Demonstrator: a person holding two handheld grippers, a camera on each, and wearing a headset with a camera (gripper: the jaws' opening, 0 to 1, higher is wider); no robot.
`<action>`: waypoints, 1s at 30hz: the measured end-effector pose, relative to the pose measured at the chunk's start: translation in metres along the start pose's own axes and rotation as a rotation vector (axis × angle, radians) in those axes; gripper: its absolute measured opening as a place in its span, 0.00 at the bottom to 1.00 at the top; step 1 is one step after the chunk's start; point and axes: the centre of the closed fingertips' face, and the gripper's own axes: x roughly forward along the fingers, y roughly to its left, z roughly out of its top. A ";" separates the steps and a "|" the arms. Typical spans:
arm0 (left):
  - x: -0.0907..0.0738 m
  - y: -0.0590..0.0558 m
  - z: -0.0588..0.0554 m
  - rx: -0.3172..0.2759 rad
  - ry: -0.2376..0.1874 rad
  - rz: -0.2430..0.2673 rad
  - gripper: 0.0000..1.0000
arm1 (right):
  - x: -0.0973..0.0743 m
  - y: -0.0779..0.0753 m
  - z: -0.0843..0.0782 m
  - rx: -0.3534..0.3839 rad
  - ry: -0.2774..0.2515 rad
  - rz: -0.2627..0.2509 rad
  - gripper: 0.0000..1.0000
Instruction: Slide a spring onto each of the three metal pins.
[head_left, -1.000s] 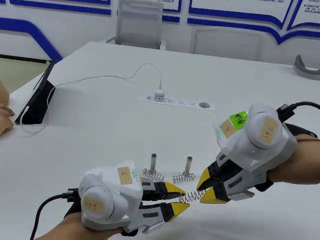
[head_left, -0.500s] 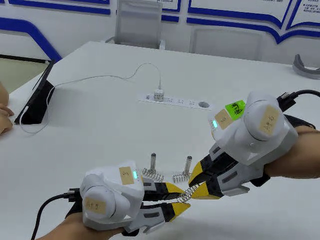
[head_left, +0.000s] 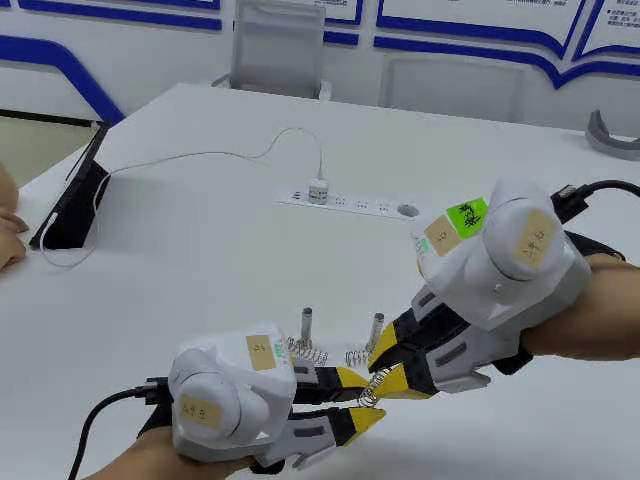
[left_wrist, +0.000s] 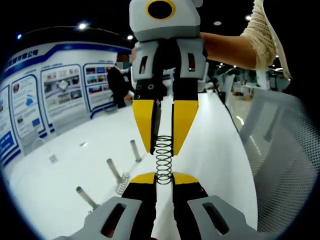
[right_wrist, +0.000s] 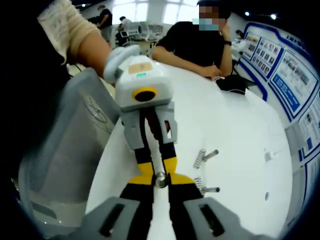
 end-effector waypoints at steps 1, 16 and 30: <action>0.000 0.001 0.000 -0.004 -0.003 0.002 0.11 | 0.000 -0.001 0.000 0.002 0.001 -0.003 0.11; -0.008 0.010 -0.004 -0.064 -0.003 0.040 0.29 | -0.007 -0.012 -0.015 0.030 0.041 -0.022 0.11; -0.033 0.034 -0.015 -0.123 -0.004 0.134 0.43 | -0.032 -0.036 -0.036 0.081 0.092 -0.078 0.11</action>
